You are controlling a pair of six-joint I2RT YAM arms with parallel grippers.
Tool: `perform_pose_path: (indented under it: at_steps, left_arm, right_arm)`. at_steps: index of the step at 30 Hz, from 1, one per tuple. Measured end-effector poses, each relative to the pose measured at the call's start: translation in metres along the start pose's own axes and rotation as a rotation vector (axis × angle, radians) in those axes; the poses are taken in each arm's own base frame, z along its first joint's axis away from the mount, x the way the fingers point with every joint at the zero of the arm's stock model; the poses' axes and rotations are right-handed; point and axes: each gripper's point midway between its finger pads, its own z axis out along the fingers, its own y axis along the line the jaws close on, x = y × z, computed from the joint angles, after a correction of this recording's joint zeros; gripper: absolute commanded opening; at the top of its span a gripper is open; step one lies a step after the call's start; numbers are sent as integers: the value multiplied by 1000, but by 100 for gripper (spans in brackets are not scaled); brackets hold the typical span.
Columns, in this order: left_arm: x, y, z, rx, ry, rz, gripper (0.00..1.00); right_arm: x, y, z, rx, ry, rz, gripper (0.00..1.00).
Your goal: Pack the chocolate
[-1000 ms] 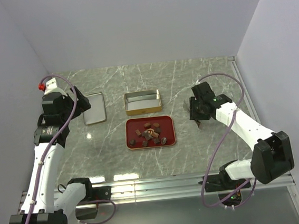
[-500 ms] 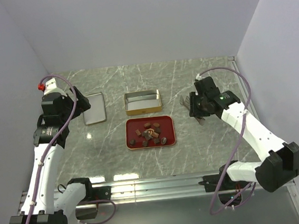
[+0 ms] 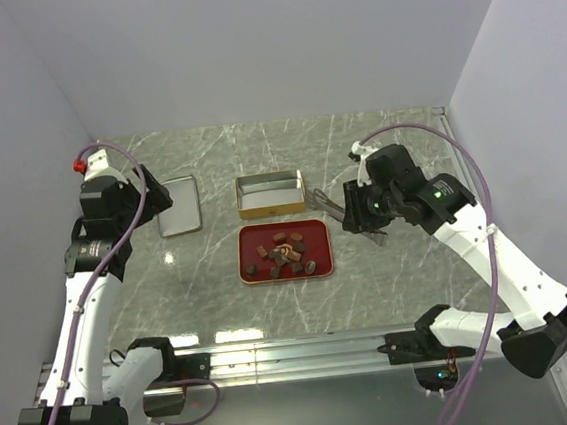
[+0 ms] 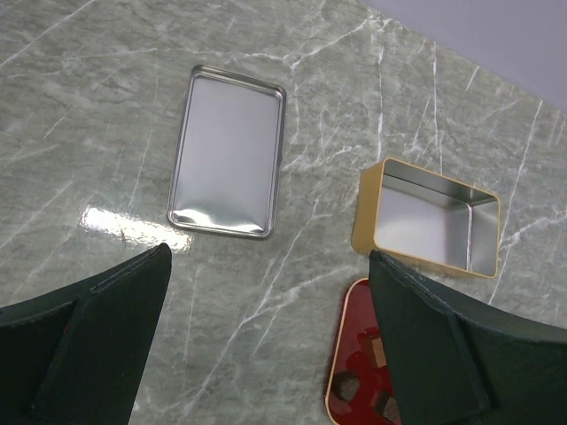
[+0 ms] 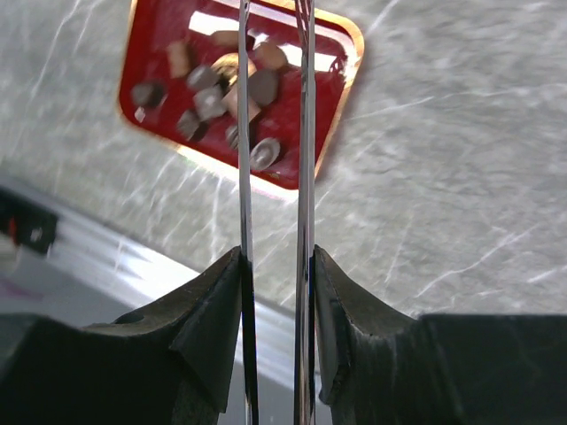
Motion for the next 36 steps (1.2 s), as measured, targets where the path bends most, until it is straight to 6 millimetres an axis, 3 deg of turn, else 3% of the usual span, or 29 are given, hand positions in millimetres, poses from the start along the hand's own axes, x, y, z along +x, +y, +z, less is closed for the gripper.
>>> perform_pose_path:
  at_steps: [5, 14, 23, 36]
  left_arm:
    - [5, 2, 4, -10, 19, 3, 99]
    - [13, 5, 13, -27, 57, 11, 99]
    - [8, 2, 22, -33, 72, 21, 99]
    - [9, 2, 22, -33, 74, 23, 99]
  right_arm:
    - [16, 22, 5, -68, 80, -67, 43]
    - [28, 45, 43, -73, 208, -137, 44]
    - [29, 47, 62, -38, 230, -162, 50]
    - [35, 52, 77, -35, 261, -183, 52]
